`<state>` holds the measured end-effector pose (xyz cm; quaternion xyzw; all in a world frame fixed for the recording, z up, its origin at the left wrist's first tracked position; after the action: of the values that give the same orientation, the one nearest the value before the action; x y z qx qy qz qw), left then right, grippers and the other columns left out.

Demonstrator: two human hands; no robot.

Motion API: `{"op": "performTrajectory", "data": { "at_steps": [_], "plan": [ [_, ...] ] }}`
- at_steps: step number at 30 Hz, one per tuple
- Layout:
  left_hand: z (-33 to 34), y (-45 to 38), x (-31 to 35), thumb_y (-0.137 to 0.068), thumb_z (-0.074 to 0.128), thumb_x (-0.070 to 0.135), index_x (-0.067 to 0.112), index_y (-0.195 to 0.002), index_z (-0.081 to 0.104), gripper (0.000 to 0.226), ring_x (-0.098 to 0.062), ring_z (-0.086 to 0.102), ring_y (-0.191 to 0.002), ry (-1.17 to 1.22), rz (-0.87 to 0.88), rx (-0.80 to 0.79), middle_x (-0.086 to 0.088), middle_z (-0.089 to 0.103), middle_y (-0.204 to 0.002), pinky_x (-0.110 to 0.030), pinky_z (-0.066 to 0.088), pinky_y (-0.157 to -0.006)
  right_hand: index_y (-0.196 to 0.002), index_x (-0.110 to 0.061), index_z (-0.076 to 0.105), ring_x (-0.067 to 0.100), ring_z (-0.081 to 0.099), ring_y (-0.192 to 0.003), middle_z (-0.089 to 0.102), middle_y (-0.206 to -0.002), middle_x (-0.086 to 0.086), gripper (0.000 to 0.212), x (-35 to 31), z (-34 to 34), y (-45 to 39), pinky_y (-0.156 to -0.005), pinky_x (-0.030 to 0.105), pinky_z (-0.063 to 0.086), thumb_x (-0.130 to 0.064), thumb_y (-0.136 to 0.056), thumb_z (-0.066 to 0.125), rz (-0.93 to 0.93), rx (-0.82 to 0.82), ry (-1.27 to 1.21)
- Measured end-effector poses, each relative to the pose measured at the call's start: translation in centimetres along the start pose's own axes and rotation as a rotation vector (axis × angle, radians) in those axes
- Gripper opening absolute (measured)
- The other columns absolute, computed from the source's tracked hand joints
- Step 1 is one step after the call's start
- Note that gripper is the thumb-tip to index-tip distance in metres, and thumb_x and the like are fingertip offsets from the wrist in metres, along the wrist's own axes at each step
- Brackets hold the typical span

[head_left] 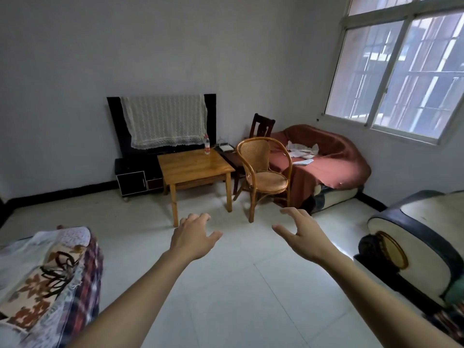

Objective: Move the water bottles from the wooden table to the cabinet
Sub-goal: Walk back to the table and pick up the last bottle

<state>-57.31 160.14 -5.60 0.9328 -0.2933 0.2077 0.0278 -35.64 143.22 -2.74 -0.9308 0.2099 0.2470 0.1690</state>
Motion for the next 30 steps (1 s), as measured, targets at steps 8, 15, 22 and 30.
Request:
{"op": "performTrajectory", "data": {
  "at_steps": [8,15,22,30],
  "plan": [
    [-3.1,-16.3,-5.3,-0.092,0.05,0.063,0.026,-0.142,0.044,0.063,-0.025,0.044,-0.13,0.03,0.026,0.015,-0.001,0.045,-0.147,-0.041,0.045,-0.1,-0.137,-0.03,0.046,0.025,0.044,-0.129,0.047,-0.141,0.003,0.056,-2.7,3.2,-15.7,-0.103,0.042,0.044,-0.058,-0.09,0.054,0.027,0.01,0.068],
    [-2.7,-26.6,-8.0,-0.092,0.052,0.061,0.026,-0.141,0.046,0.061,-0.024,0.044,-0.131,0.033,0.026,0.005,-0.001,0.046,-0.145,-0.039,0.045,-0.1,-0.136,-0.029,0.049,0.023,0.045,-0.126,0.051,-0.134,0.002,0.059,-2.3,5.8,-26.6,-0.102,0.038,0.042,-0.063,-0.087,0.049,0.014,-0.019,0.038],
    [-0.7,-38.7,-7.7,-0.093,0.052,0.06,0.029,-0.144,0.04,0.061,-0.023,0.045,-0.13,0.04,0.017,-0.012,0.0,0.044,-0.146,-0.041,0.046,-0.099,-0.132,-0.03,0.049,0.021,0.044,-0.127,0.048,-0.136,-0.002,0.068,1.3,8.5,-38.5,-0.103,0.043,0.042,-0.073,-0.081,0.04,-0.01,0.012,-0.023],
    [-0.8,-54.9,-5.2,-0.09,0.054,0.062,0.029,-0.141,0.046,0.06,-0.021,0.051,-0.12,0.033,0.006,0.017,0.002,0.048,-0.138,-0.041,0.047,-0.097,-0.138,-0.03,0.045,0.027,0.039,-0.132,0.046,-0.142,0.001,0.059,6.2,8.4,-55.0,-0.106,0.045,0.039,-0.064,-0.09,0.045,0.008,0.021,-0.041]
  ]
}}
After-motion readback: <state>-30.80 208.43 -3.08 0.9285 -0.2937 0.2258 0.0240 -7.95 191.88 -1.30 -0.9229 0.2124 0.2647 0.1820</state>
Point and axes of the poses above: each hand's wrist, its own y-axis away from the middle knuckle, its own z-axis out of the palm, x = y × z, the point moved 5 cm from there along -y, towards the middle knuckle
